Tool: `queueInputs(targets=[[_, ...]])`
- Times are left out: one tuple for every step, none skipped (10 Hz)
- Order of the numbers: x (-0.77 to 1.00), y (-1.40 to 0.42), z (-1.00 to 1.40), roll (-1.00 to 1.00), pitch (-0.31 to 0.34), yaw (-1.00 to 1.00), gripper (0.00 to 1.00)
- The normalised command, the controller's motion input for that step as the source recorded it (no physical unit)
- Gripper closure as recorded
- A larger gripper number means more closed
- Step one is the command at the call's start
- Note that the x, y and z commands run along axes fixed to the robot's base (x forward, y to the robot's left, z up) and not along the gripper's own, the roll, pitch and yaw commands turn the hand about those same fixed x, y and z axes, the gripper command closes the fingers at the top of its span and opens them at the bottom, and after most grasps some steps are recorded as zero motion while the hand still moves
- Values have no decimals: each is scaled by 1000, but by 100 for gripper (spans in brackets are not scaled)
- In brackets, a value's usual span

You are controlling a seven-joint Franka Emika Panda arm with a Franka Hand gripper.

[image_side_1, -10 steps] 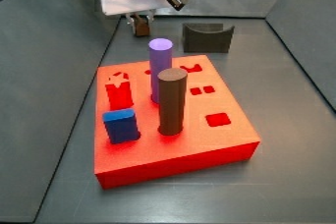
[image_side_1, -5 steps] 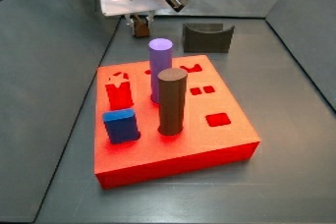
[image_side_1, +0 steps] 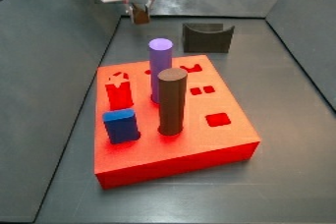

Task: Pick up the 3 prong object. Move up. Place the 3 prong object on the fixture. Regrasp the 3 prong object. Move to above the board. Insert the 3 prong object.
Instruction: Move up, then place the 3 prong object on the fixture.

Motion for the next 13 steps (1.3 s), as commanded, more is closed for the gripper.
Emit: queueInputs(targets=[[-22, 4, 196, 100, 77, -16, 100], [0, 0, 1000, 0, 0, 0, 100], [-2, -1, 1000, 9, 9, 2, 100], [-12, 2, 1000, 21, 23, -2, 100], [-19, 4, 1000, 45, 36, -13, 100], [-25, 4, 1000, 61, 48, -18, 100], [-29, 3, 1000, 77, 52, -14, 100], [-34, 3, 1000, 97, 59, -7, 100], [-38, 1, 1000, 111, 64, 1, 100], [-41, -4, 1000, 118, 69, 11, 100], [-39, -6, 973, 125, 70, 21, 100], [-35, -5, 857, 128, 73, 26, 100], [-27, -5, 696, 124, 78, 31, 100]])
